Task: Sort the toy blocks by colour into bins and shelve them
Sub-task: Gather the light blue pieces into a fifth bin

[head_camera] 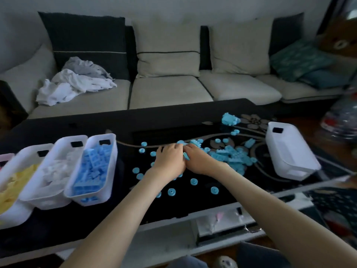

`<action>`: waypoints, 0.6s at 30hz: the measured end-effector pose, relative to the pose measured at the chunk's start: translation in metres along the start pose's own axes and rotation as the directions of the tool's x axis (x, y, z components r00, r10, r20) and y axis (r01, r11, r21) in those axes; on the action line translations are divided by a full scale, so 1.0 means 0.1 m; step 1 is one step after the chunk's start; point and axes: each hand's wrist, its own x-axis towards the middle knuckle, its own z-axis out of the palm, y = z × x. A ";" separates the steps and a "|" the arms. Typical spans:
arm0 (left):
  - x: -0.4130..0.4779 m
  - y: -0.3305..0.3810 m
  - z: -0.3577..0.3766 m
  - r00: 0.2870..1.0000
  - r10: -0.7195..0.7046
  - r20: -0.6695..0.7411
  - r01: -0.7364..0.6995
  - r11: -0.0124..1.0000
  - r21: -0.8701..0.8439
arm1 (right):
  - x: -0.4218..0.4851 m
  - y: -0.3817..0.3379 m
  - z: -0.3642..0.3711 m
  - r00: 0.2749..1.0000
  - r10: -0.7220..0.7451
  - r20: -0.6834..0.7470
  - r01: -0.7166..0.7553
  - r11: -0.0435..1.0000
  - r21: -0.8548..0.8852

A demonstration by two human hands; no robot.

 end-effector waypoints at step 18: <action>0.36 0.70 0.29 0.980 0.151 0.129 -0.137 0.984 -0.112 | -0.67 1.57 -0.92 0.721 0.646 -0.252 -0.666 0.746 0.008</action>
